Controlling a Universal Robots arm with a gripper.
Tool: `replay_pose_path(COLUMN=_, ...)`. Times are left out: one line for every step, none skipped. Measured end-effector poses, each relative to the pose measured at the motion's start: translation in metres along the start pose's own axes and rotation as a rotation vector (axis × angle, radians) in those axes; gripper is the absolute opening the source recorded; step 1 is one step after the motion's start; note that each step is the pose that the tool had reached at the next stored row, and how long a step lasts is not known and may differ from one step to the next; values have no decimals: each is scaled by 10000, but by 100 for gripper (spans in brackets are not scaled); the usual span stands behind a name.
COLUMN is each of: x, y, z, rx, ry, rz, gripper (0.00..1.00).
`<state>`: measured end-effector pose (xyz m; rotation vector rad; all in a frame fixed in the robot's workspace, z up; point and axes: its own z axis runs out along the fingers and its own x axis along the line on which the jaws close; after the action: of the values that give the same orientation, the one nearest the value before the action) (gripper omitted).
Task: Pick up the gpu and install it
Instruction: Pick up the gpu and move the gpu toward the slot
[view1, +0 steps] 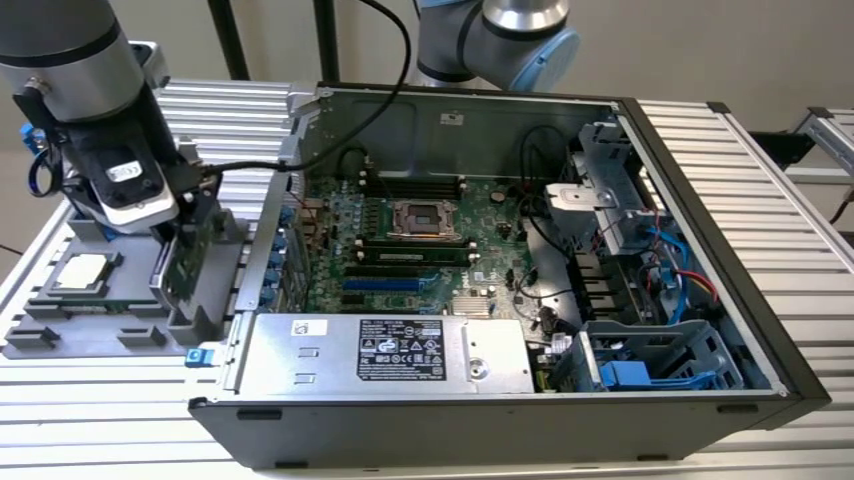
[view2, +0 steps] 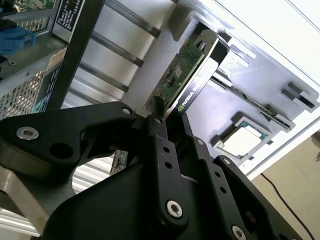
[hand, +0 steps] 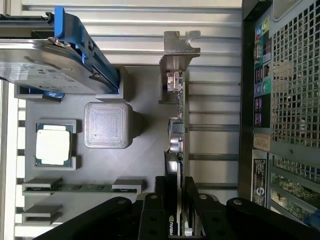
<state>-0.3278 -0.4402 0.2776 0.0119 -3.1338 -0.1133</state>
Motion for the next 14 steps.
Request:
replay_pose_path(x=0, y=1, z=-10, rx=0, ry=0, rz=0, gripper=0)
replay_pose_path(x=0, y=1, z=-18, rx=1, ry=1, rz=0, gripper=0)
replay_pose_path(x=0, y=2, z=-28, rx=1, ry=1, rz=0, gripper=0)
replay_pose_path(x=0, y=3, z=-36, rx=1, ry=0, rz=0, gripper=0)
replay_pose_path(x=0, y=3, z=-45, rx=0, ry=0, rz=-1, gripper=0)
replay_pose_path(x=0, y=4, z=-54, rx=0, ry=0, rz=0, gripper=0)
replay_pose_path(x=0, y=5, z=-64, rx=1, ry=1, rz=0, gripper=0)
replay_pose_path(x=0, y=5, z=-73, rx=1, ry=1, rz=0, gripper=0)
replay_pose_path(x=0, y=6, z=-82, rx=1, ry=1, rz=-1, gripper=0)
replay_pose_path(x=1, y=6, z=-91, rx=1, ry=0, rz=0, gripper=0)
replay_pose_path(x=1, y=7, z=-99, rx=0, ry=1, rz=0, gripper=0)
replay_pose_path(x=0, y=8, z=-107, rx=1, ry=1, rz=0, gripper=0)
replay_pose_path(x=1, y=8, z=-115, rx=1, ry=1, rz=0, gripper=0)
replay_pose_path(x=1, y=9, z=-124, rx=0, ry=0, rz=0, gripper=0)
